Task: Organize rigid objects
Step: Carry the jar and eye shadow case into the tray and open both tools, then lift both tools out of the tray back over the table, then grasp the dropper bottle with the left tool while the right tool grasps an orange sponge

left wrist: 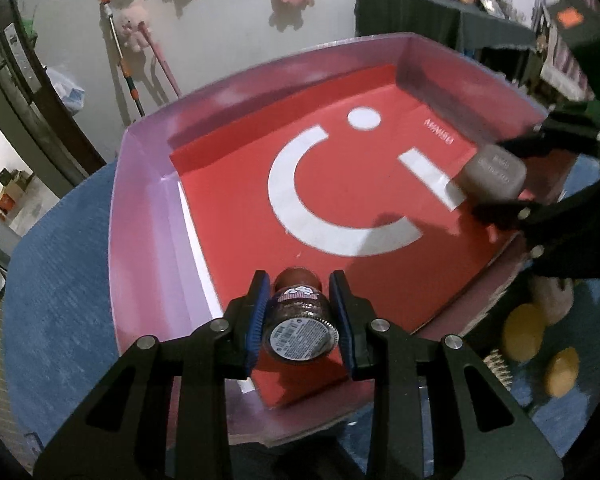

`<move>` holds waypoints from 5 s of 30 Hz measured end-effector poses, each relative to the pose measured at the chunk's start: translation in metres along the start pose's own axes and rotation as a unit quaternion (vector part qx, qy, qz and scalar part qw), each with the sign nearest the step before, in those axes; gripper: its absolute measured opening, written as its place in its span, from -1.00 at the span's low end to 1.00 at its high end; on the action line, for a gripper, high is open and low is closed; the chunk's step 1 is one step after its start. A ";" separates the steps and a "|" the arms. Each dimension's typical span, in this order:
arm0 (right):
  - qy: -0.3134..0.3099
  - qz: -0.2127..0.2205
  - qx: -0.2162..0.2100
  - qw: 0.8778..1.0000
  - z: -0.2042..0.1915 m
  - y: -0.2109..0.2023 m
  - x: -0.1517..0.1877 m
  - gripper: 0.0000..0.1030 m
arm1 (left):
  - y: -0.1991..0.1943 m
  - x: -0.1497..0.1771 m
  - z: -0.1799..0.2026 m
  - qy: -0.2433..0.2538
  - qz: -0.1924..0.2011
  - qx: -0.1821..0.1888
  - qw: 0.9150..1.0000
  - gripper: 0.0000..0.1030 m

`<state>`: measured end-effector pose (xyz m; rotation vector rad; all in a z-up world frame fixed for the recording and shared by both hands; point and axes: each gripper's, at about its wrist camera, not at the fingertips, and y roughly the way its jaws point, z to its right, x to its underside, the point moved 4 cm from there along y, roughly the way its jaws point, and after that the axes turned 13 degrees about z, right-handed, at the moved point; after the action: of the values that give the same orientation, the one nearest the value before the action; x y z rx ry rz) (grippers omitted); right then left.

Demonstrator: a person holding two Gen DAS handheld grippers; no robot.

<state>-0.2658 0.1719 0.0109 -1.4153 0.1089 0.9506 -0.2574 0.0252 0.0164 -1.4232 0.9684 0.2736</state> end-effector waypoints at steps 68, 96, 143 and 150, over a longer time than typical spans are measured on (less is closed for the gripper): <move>0.056 0.113 -0.006 0.992 0.007 -0.089 -0.014 0.95 | -0.082 -0.015 -0.015 -0.072 0.119 0.004 0.990 0.45; 0.121 0.218 0.050 0.967 -0.037 -0.146 0.115 1.00 | -0.145 0.095 0.033 -0.166 0.174 -0.035 0.970 0.69; 0.067 0.169 -0.103 0.978 -0.067 -0.096 0.125 -0.23 | -0.077 0.083 0.094 -0.015 0.055 0.161 0.985 -0.48; 0.077 0.197 -0.096 0.973 -0.063 -0.114 0.118 -0.23 | -0.092 0.074 0.089 -0.032 0.076 0.155 0.984 -0.48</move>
<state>-0.0914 0.1912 0.0167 -1.6822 0.4373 1.1992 -0.1138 0.0605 0.0169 -1.0524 1.0203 0.2673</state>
